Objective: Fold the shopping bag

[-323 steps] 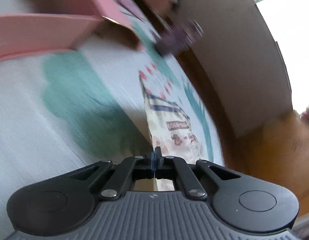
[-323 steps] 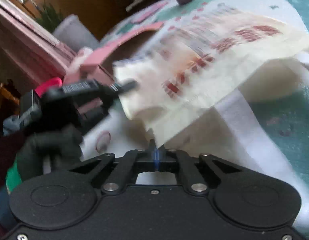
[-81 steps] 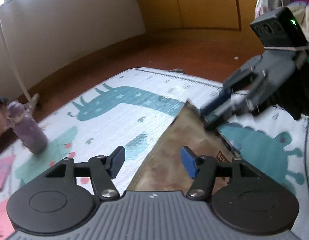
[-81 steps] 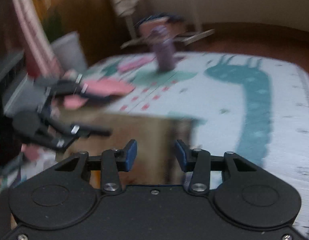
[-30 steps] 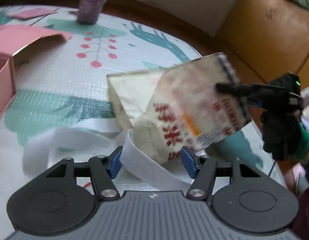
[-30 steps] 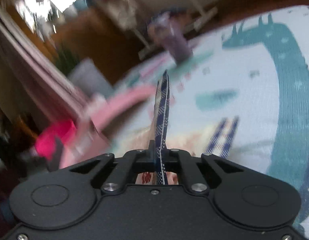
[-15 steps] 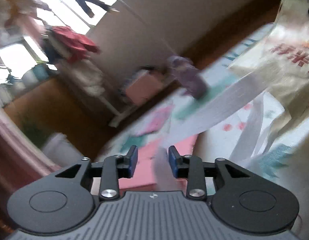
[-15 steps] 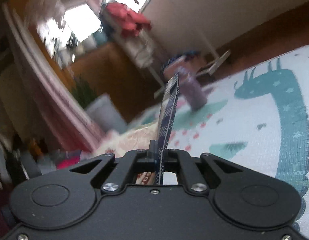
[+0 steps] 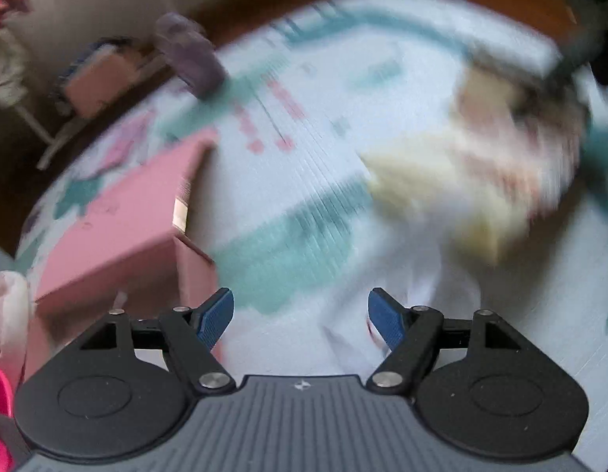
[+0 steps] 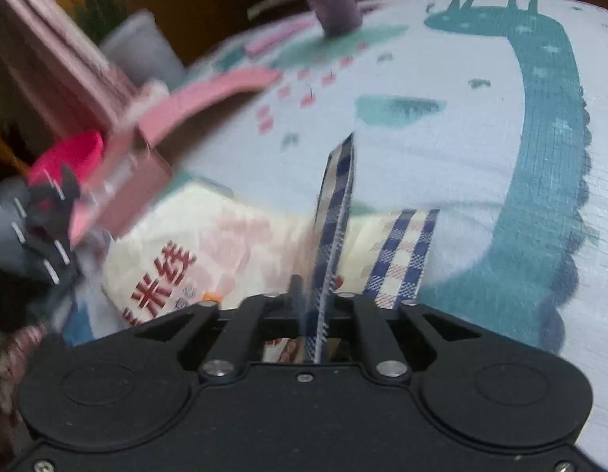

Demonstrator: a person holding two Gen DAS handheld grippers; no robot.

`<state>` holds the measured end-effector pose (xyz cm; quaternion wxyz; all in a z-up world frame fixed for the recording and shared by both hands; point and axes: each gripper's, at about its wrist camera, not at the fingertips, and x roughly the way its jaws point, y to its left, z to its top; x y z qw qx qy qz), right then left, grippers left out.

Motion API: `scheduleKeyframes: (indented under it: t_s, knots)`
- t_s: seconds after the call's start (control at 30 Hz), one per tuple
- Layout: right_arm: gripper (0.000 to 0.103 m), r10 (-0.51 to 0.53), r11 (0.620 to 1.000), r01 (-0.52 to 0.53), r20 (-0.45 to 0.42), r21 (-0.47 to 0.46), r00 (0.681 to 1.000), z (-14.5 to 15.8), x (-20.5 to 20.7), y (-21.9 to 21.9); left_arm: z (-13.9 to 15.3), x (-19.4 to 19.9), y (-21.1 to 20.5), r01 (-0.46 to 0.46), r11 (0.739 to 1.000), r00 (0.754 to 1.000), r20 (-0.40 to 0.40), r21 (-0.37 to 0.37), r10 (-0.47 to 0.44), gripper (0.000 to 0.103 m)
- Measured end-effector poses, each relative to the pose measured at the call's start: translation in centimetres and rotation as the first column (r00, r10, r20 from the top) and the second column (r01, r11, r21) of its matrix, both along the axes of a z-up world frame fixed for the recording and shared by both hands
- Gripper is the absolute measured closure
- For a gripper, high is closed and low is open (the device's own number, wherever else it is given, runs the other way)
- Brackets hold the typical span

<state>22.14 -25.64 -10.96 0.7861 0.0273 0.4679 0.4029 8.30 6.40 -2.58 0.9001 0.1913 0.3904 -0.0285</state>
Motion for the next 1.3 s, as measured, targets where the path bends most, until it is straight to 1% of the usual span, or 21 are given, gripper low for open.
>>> scheduleKeyframes:
  t_s: [0.07, 0.13, 0.17, 0.2, 0.3, 0.37, 0.43, 0.47, 0.5, 0.57, 0.63, 0.67, 0.77, 0.83, 0.9, 0.93, 0.97, 1.03, 1.1, 1.2, 1.3]
  knots:
    - [0.074, -0.031, 0.999, 0.031, 0.025, -0.023, 0.999, 0.7, -0.5, -0.4, 1.7, -0.3, -1.0, 0.016, 0.993, 0.994, 0.112, -0.118, -0.003, 0.028]
    - [0.068, -0.083, 0.995, 0.086, 0.074, -0.045, 0.994, 1.9, -1.0, -1.2, 2.6, -0.4, -2.0, 0.050, 0.975, 0.983, 0.183, -0.215, -0.010, 0.044]
    - [0.060, -0.105, 0.992, 0.111, 0.097, -0.056, 0.990, 2.5, -1.3, -1.6, 2.2, -0.3, -3.5, 0.096, 0.957, 0.981, 0.188, -0.273, -0.045, 0.047]
    - [0.056, -0.132, 0.988, 0.141, 0.125, -0.070, 0.983, 3.1, -1.6, -2.1, 1.7, -0.2, -4.6, 0.122, 0.948, 0.981, 0.181, -0.295, -0.070, 0.049]
    - [0.053, -0.187, 0.976, 0.202, 0.176, -0.076, 0.966, 4.0, -2.2, -3.1, -2.0, 0.7, -8.4, 0.187, 0.927, 0.980, 0.132, -0.324, -0.151, 0.053]
    - [0.053, -0.206, 0.972, 0.224, 0.200, -0.072, 0.958, 4.1, -2.3, -3.3, -3.9, 1.6, -9.5, 0.193, 0.929, 0.981, 0.092, -0.315, -0.173, 0.053]
    - [0.057, -0.212, 0.971, 0.233, 0.241, -0.061, 0.947, 4.5, -2.8, -3.3, -7.7, 3.1, -11.0, 0.163, 0.947, 0.985, -0.015, -0.278, -0.174, 0.053]
    - [0.066, -0.209, 0.972, 0.229, 0.259, -0.048, 0.943, 4.8, -3.0, -3.3, -9.7, 3.8, -11.3, 0.130, 0.957, 0.985, -0.081, -0.258, -0.155, 0.053]
    - [0.071, -0.200, 0.976, 0.216, 0.285, -0.025, 0.937, 5.4, -3.7, -3.1, -10.6, 3.9, -11.0, 0.114, 0.952, 0.987, -0.077, -0.283, -0.141, 0.053]
    - [0.071, -0.169, 0.983, 0.185, 0.346, -0.014, 0.923, 6.2, -5.0, -2.4, -11.0, 3.9, -10.1, 0.108, 0.931, 0.991, -0.041, -0.349, -0.131, 0.053]
    - [0.071, -0.086, 0.996, 0.088, 0.353, 0.011, 0.931, 6.4, -5.9, -0.8, -11.1, 4.0, -10.1, 0.117, 0.930, 0.990, -0.032, -0.348, -0.137, 0.053]
    - [0.072, -0.036, 0.999, 0.040, 0.345, -0.004, 0.938, 5.9, -6.2, 0.2, -11.0, 4.2, -10.2, 0.128, 0.930, 0.989, -0.027, -0.344, -0.146, 0.053]
    - [0.072, 0.121, 0.986, -0.080, 0.302, -0.144, 0.946, 3.2, -6.7, 4.0, -11.1, 4.3, -10.7, 0.173, 0.930, 0.983, -0.010, -0.325, -0.186, 0.053]
    - [0.072, 0.158, 0.969, -0.095, 0.273, -0.229, 0.949, 0.9, -6.0, 5.1, -11.3, 4.5, -10.7, 0.194, 0.927, 0.979, -0.003, -0.321, -0.205, 0.051]
    - [0.071, 0.177, 0.951, -0.086, 0.294, -0.297, 0.939, -0.6, -5.5, 5.1, -11.6, 4.5, -10.1, 0.226, 0.922, 0.972, 0.019, -0.314, -0.232, 0.048]
    - [0.070, 0.174, 0.946, -0.074, 0.300, -0.315, 0.938, -1.0, -5.3, 5.0, -11.7, 4.5, -9.7, 0.244, 0.919, 0.969, 0.031, -0.311, -0.247, 0.048]
    - [0.065, 0.145, 0.943, -0.036, 0.310, -0.332, 0.940, -1.1, -4.9, 4.4, -11.8, 4.5, -9.6, 0.249, 0.918, 0.968, 0.036, -0.309, -0.250, 0.048]
    - [0.063, 0.083, 0.928, 0.050, 0.336, -0.369, 0.938, -1.2, -4.2, 2.9, -11.8, 4.3, -9.0, 0.246, 0.924, 0.969, 0.041, -0.294, -0.245, 0.047]
    - [0.062, 0.004, 0.925, 0.117, 0.317, -0.362, 0.948, -1.5, -3.3, 1.0, -11.7, 4.1, -7.9, 0.204, 0.935, 0.979, 0.030, -0.291, -0.204, 0.046]
    - [0.061, -0.028, 0.923, 0.142, 0.306, -0.357, 0.952, -1.6, -3.2, 0.7, -11.6, 3.5, -7.4, 0.169, 0.939, 0.985, 0.021, -0.299, -0.170, 0.046]
    - [0.061, -0.035, 0.919, 0.149, 0.302, -0.364, 0.953, -1.6, -3.6, 1.2, -10.8, 3.1, -7.5, 0.136, 0.953, 0.989, -0.024, -0.269, -0.148, 0.046]
